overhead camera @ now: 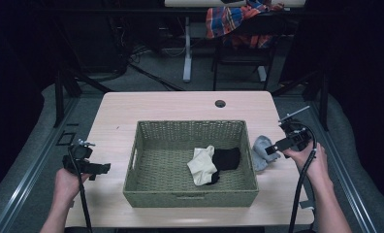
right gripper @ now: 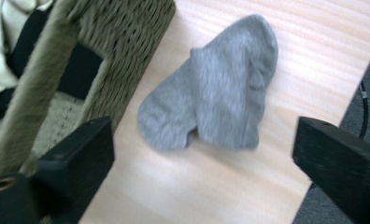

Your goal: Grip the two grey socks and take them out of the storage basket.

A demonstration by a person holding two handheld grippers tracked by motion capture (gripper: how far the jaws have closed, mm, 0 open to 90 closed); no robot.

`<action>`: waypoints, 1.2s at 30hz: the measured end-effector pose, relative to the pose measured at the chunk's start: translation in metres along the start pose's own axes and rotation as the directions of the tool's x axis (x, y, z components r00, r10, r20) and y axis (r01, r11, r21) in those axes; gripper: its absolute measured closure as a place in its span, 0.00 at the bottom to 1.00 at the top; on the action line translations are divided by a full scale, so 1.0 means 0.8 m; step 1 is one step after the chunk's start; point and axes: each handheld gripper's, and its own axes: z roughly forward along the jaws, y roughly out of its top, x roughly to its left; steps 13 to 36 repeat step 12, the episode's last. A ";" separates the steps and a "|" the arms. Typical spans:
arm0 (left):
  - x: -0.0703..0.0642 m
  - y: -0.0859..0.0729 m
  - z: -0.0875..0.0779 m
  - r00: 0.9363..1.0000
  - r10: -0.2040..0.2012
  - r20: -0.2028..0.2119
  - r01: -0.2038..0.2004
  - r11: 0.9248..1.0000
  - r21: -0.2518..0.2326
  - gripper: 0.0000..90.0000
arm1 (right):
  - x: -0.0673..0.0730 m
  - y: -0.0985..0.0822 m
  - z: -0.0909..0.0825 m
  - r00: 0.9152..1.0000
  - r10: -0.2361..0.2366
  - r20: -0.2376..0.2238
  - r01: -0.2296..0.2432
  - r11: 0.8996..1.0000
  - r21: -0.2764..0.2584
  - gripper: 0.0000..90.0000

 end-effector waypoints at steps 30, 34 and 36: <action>-0.003 0.003 0.003 1.000 0.010 -0.004 -0.010 1.000 0.013 0.00 | 0.001 -0.052 0.003 1.000 -0.008 0.011 0.008 0.999 0.041 0.00; -0.003 0.003 0.003 1.000 0.010 -0.004 -0.010 1.000 0.013 0.00 | 0.001 -0.052 0.003 1.000 -0.008 0.011 0.008 0.999 0.041 0.00; -0.003 0.003 0.003 1.000 0.010 -0.004 -0.010 1.000 0.013 0.00 | 0.001 -0.052 0.003 1.000 -0.008 0.011 0.008 0.999 0.041 0.00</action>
